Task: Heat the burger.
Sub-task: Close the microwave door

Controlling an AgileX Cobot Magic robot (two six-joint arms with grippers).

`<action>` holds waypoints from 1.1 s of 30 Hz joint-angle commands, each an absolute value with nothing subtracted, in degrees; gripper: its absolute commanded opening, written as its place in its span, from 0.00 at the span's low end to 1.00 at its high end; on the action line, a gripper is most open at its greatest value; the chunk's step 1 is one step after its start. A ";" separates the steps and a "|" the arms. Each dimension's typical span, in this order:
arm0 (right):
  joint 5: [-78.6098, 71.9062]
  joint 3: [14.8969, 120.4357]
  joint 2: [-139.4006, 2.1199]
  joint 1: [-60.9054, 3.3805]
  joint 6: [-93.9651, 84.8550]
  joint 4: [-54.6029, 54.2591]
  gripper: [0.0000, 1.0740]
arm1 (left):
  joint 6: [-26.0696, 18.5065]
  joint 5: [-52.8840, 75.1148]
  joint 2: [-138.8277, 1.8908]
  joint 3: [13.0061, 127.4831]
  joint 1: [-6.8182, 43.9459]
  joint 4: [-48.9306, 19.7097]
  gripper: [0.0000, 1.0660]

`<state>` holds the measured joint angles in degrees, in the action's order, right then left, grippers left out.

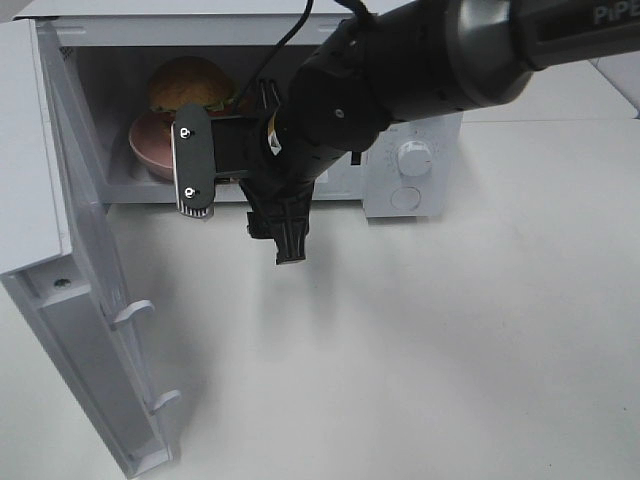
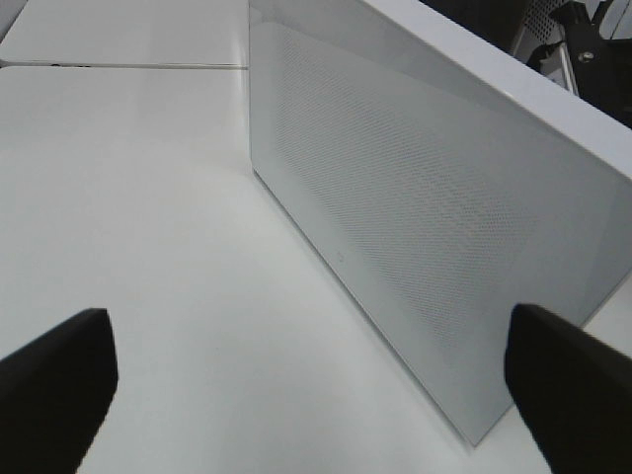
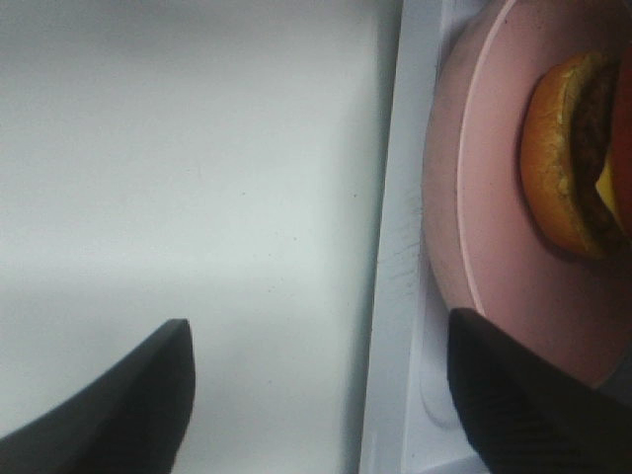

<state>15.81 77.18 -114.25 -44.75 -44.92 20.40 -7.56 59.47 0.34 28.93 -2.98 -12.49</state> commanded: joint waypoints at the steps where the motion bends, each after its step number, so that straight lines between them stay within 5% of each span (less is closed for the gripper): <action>1: 13.29 74.14 -111.38 -44.63 -43.49 20.45 0.66 | -7.22 59.13 1.49 28.93 -3.09 -12.95 0.94; 23: 9.80 52.71 -90.18 -44.58 -26.70 20.45 0.66 | -7.22 59.13 1.49 28.93 -3.09 -12.95 0.94; 33: 24.81 49.85 -81.65 -44.58 -2.12 20.28 0.66 | -7.22 59.13 1.49 28.93 -3.09 -12.95 0.94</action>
